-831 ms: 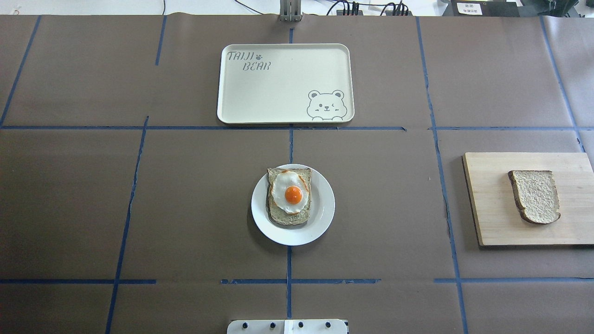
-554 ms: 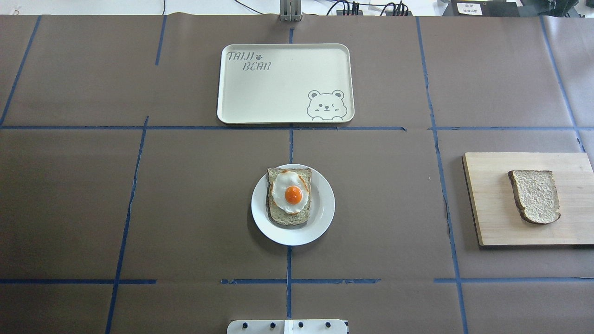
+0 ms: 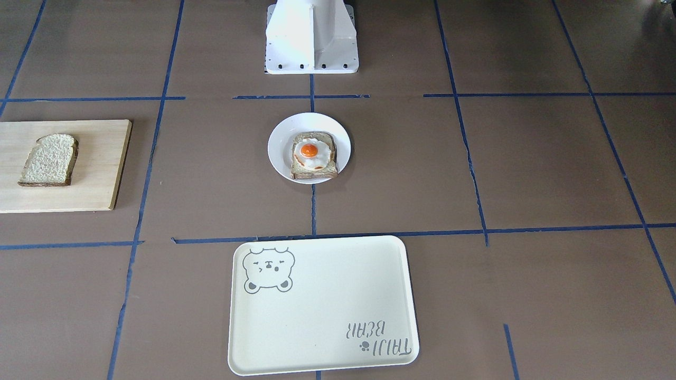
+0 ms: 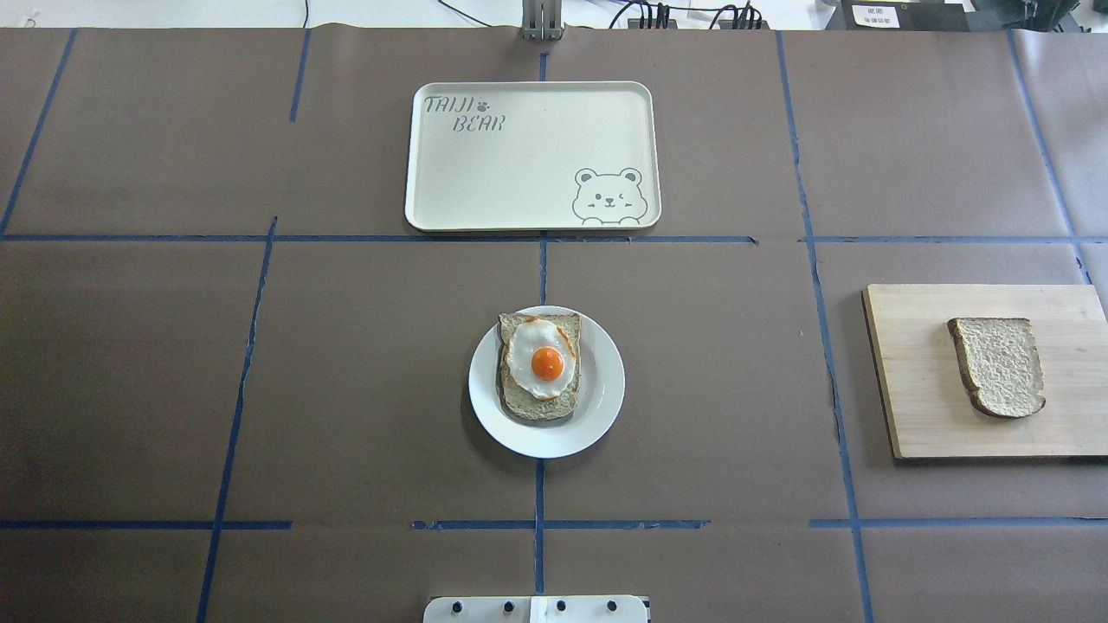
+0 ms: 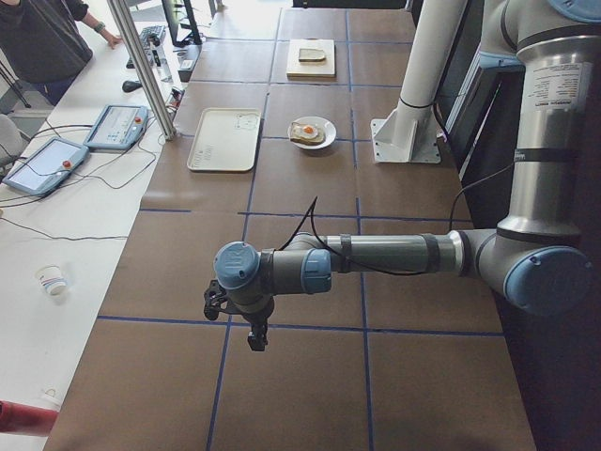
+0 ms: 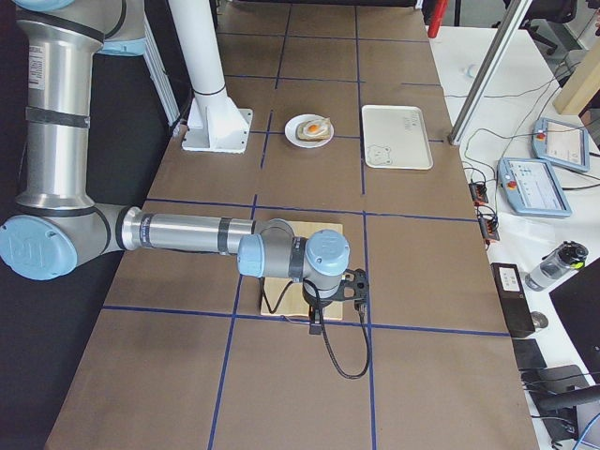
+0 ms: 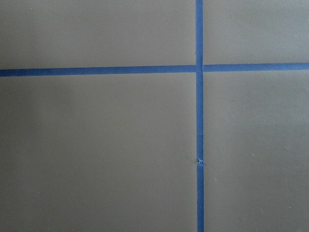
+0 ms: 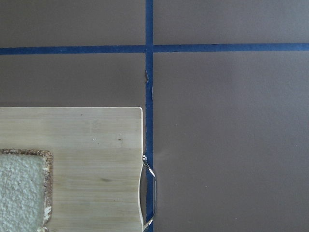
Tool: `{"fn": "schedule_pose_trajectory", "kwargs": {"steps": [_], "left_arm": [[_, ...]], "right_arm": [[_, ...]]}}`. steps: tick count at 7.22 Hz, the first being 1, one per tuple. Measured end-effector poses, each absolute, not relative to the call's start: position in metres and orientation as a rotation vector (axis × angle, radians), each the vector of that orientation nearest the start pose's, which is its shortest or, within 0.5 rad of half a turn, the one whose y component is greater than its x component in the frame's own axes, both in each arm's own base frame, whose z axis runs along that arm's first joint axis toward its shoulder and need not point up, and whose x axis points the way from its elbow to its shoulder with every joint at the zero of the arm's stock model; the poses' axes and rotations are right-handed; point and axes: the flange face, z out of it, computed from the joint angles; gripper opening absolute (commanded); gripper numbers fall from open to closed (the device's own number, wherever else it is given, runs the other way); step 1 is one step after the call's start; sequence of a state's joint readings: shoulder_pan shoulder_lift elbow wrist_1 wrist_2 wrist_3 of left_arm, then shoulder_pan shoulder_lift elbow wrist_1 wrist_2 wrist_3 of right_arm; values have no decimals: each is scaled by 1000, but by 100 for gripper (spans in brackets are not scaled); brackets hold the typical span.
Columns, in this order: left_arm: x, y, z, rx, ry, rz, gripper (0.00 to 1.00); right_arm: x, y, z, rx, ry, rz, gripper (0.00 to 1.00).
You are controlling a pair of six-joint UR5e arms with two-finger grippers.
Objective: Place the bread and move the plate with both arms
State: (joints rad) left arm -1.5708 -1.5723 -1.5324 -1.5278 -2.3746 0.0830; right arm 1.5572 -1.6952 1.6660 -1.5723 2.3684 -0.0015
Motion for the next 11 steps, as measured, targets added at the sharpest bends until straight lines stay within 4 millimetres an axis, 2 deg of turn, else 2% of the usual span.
{"fn": "schedule_pose_trajectory", "kwargs": {"steps": [2, 5, 7, 8, 9, 11], "left_arm": [[-62, -487, 678, -41, 806, 47, 100], [-62, -487, 676, -37, 806, 47, 100], [-61, -487, 674, -34, 808, 48, 100], [-61, -488, 673, -28, 809, 50, 100], [-61, -489, 672, -18, 809, 55, 100], [-61, -489, 672, -7, 811, 58, 100]], "right_arm": [[56, -438, 668, -34, -798, -3, 100], [52, -452, 649, 39, -802, -42, 100], [42, -482, 623, 93, -801, -87, 100], [36, -495, 620, 93, -815, -95, 100], [22, -502, 617, 81, -838, -85, 100], [-21, -501, 611, 78, -882, 1, 100]]}}
